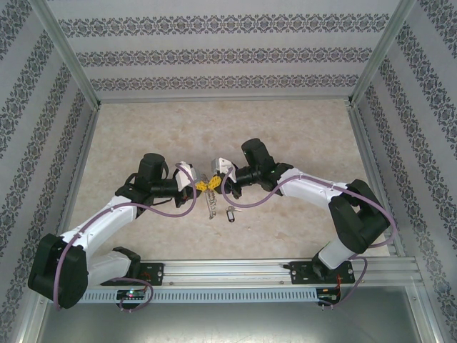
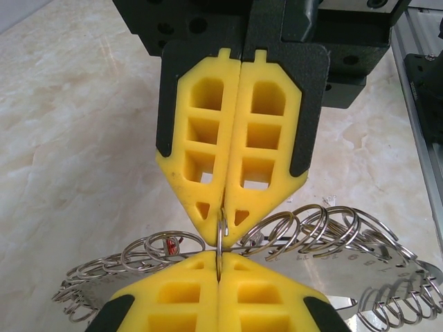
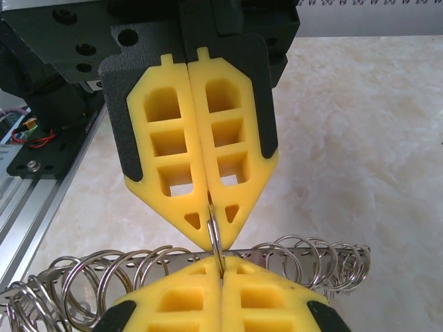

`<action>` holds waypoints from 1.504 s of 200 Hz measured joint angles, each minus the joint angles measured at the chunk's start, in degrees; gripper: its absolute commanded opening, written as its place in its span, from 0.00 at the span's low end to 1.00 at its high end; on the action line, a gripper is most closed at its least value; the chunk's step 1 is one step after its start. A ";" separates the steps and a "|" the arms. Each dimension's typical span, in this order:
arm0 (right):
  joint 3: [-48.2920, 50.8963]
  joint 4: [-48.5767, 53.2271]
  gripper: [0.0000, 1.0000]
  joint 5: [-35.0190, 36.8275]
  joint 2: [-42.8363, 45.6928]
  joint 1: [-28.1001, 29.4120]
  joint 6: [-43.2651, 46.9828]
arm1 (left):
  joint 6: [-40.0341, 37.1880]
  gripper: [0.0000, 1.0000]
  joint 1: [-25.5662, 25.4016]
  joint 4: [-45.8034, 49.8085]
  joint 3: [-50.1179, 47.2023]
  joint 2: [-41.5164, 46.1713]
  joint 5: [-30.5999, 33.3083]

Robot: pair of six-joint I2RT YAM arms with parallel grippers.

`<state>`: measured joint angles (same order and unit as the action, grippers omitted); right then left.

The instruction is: Put the keys on the keyring

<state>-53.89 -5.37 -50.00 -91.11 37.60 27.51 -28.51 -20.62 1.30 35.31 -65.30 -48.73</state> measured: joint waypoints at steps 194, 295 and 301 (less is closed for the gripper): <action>0.26 -0.04 0.18 1.49 1.44 -0.09 -1.97 | 1.99 0.00 -0.02 -0.28 0.39 -0.31 0.22; 1.77 13.51 0.22 24.24 5.95 -2.29 -29.70 | 5.38 0.00 -0.02 -1.40 -2.86 4.63 10.01; 1.22 15.21 0.23 25.22 4.83 -1.33 -30.73 | 5.46 0.00 -0.02 -1.42 -2.97 5.01 10.45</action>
<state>-52.66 9.85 -24.77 -86.28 36.27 -3.22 -23.05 -20.64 -0.12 32.34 -60.29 -38.28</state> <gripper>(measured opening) 0.214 0.042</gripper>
